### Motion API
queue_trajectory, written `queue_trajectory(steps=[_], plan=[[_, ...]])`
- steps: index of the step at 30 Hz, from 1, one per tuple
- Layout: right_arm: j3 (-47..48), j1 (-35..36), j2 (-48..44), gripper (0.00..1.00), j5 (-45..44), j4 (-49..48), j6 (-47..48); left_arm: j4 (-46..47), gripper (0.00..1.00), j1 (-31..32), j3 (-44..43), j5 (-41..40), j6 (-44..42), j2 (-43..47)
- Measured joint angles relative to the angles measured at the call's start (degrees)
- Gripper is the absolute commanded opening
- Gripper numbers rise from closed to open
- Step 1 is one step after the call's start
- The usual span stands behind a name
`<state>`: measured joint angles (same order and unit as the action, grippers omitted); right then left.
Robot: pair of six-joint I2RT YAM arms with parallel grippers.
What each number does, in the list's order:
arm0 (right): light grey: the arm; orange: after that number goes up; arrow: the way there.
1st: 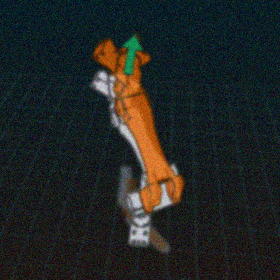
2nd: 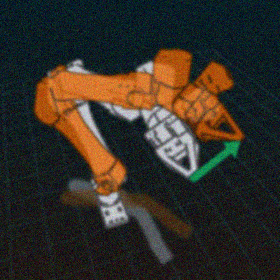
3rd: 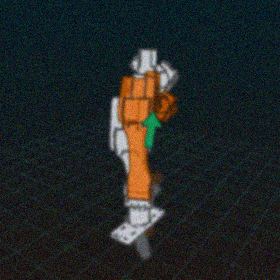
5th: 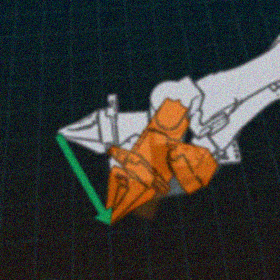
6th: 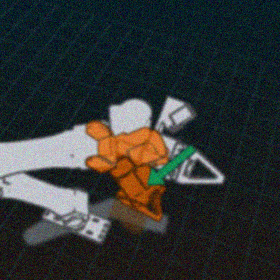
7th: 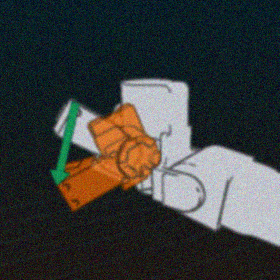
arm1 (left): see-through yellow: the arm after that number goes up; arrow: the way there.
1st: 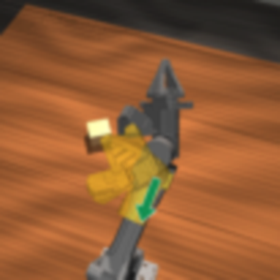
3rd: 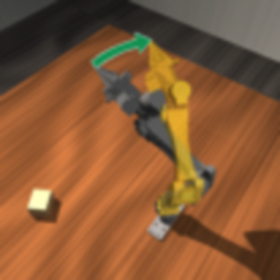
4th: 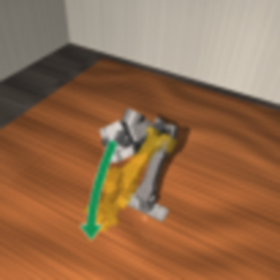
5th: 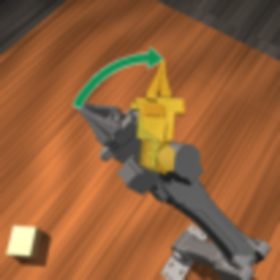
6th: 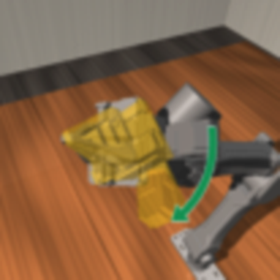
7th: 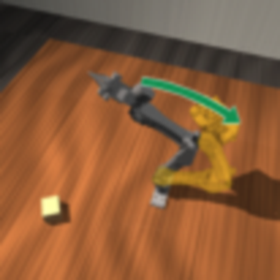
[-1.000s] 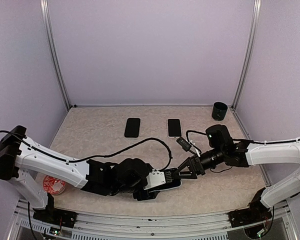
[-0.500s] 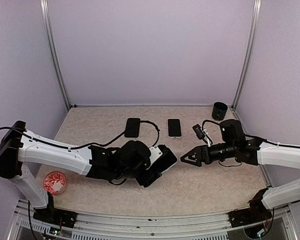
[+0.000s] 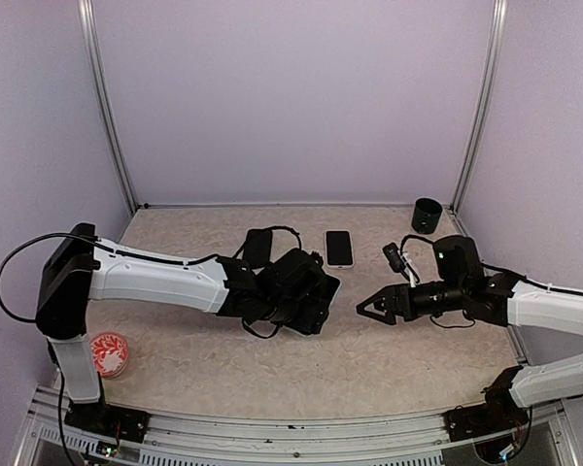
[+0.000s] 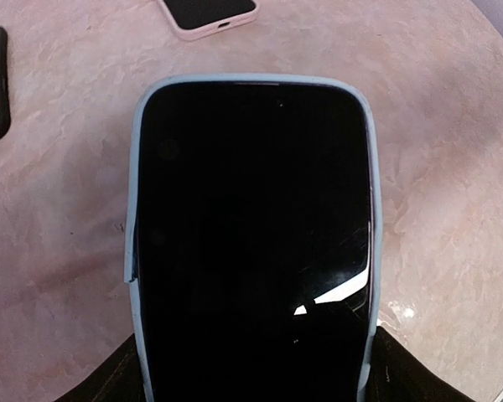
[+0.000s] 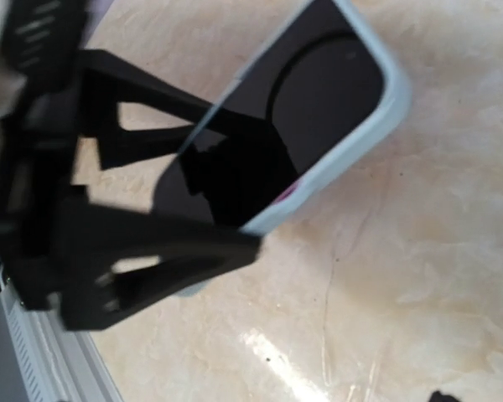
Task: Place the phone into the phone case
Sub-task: Place the phone with the phone case at the center of the board.
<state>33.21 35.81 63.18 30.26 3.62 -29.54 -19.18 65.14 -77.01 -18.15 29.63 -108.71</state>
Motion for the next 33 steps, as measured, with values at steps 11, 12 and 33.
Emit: queue_trajectory(steps=[11, 12, 33], plan=[[-1.38, 0.00, -1.40, 0.90, -1.14, 0.48, 0.00, -8.20, 0.46, -4.66, -5.07, 1.33, 18.01, -6.88], [-1.40, 0.00, -1.42, 0.90, -1.16, 0.48, 0.00, -8.63, 0.47, -5.05, -5.44, 1.57, 19.37, -7.39], [-2.01, -0.52, -1.20, 0.90, -1.05, 0.46, 0.11, -13.46, 0.61, -6.23, -10.71, 4.63, 27.85, -13.44]])
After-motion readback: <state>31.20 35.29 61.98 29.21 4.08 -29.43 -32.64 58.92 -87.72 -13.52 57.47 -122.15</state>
